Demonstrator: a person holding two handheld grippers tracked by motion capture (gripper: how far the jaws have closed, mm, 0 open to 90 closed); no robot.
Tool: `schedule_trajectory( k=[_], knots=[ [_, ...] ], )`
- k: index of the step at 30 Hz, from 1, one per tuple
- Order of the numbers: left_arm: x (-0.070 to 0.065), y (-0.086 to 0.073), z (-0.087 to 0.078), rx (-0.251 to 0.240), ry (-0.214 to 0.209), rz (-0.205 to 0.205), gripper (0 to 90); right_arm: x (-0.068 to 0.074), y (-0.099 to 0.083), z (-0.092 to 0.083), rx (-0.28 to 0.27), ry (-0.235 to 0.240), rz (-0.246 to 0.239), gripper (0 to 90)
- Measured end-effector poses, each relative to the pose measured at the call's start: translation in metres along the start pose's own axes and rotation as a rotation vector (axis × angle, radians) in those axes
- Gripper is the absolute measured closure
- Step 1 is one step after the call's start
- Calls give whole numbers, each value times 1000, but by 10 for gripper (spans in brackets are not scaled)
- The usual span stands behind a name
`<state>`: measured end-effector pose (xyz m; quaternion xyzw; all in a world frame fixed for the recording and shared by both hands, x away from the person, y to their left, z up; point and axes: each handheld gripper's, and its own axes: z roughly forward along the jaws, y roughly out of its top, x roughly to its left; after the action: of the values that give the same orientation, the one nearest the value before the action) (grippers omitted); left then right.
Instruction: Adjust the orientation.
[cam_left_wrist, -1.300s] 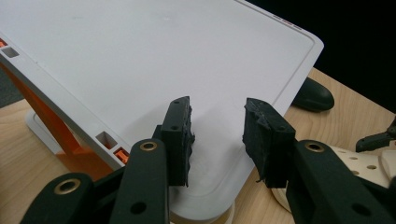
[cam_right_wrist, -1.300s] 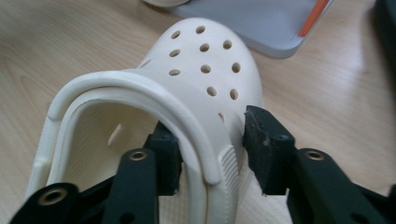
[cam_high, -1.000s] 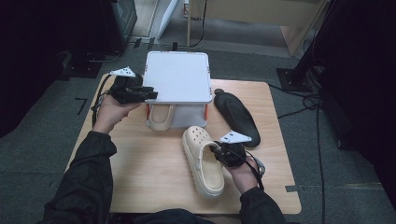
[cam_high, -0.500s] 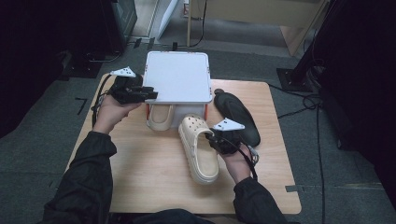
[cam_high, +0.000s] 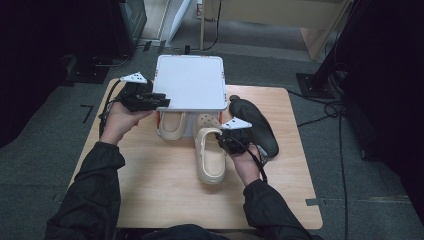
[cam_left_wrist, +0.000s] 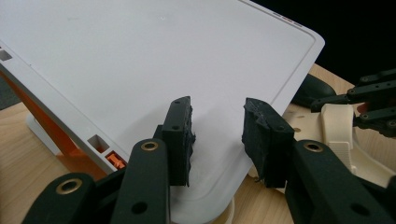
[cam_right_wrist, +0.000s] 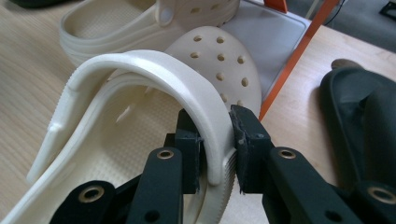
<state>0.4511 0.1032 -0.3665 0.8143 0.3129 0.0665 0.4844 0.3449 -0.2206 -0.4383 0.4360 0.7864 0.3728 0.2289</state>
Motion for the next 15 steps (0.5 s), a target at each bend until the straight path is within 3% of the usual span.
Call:
schedule_trajectory(
  k=[10, 15],
  knots=[
    [1, -1, 0, -5, -5, -4, 632, 10, 5, 9, -12, -4, -35, 733],
    [1, -1, -1, -5, -3, -5, 632, 10, 4, 12, -12, 9, -27, 712]
  ],
)
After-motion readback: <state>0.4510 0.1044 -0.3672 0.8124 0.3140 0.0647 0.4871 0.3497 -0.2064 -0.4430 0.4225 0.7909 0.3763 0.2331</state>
